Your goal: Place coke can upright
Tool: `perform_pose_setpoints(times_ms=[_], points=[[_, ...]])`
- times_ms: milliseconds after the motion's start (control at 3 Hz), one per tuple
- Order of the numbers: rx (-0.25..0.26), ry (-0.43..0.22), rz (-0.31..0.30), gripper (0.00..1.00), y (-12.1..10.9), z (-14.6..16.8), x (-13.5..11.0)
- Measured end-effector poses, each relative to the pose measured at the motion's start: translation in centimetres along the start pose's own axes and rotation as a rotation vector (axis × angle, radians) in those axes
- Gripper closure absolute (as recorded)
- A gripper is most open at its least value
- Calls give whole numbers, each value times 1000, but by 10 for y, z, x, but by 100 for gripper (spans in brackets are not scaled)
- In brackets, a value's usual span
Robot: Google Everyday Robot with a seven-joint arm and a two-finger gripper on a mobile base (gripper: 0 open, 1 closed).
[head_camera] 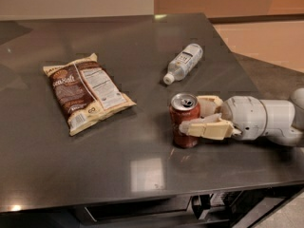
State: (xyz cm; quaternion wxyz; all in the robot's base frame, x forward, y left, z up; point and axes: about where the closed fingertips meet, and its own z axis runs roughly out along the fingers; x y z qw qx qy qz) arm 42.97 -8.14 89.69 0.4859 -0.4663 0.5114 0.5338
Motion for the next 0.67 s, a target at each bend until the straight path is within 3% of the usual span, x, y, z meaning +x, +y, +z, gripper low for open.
perform_pose_setpoints(times_ms=[333,667], points=[[-4,1,-1,0,0,2,-1],[-4,1,-1,0,0,2,-1]])
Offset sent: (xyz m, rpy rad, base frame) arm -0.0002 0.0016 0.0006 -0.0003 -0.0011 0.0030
